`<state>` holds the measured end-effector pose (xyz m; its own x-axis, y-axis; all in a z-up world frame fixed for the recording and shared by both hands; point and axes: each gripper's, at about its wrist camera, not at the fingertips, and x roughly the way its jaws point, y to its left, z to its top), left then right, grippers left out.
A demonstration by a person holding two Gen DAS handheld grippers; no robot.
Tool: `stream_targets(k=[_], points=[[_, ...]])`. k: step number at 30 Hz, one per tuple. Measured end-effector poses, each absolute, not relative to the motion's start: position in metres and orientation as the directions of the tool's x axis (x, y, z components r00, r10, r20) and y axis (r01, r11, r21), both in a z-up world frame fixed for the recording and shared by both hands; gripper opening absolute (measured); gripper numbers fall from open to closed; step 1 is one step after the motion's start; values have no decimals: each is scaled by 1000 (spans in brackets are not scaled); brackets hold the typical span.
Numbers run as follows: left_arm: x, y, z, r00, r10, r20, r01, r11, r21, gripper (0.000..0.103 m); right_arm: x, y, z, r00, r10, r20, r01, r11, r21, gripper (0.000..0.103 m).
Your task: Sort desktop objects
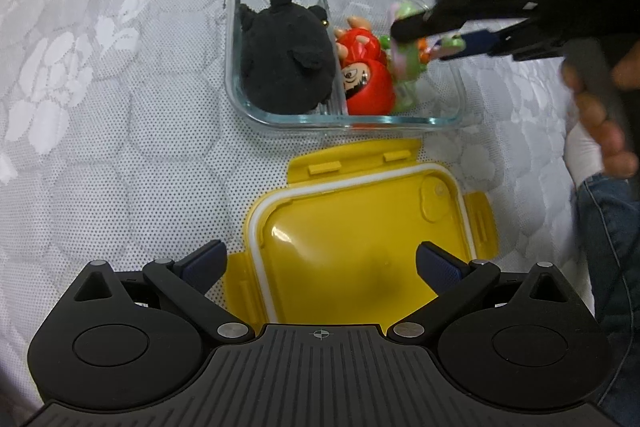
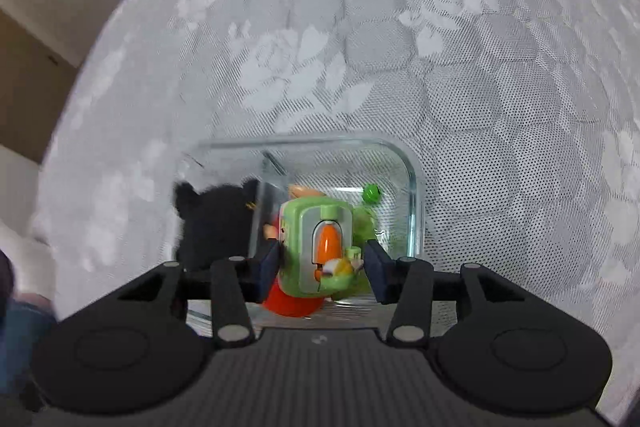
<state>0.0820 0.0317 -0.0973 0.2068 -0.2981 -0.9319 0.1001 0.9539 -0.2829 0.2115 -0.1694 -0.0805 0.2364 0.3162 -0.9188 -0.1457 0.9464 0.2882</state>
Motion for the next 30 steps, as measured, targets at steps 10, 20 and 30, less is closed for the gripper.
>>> stream_targets(k=[10, 20, 30], points=[[81, 31, -101, 196, -296, -935, 98, 955, -282, 103, 213, -180, -84, 258, 258, -931, -107, 966, 238, 48], [83, 32, -101, 194, -296, -935, 103, 954, -281, 103, 206, -161, -83, 228, 226, -947, -247, 954, 168, 43], [82, 32, -100, 198, -300, -933, 105, 953, -284, 103, 196, -148, -86, 293, 175, -940, -311, 947, 79, 12]])
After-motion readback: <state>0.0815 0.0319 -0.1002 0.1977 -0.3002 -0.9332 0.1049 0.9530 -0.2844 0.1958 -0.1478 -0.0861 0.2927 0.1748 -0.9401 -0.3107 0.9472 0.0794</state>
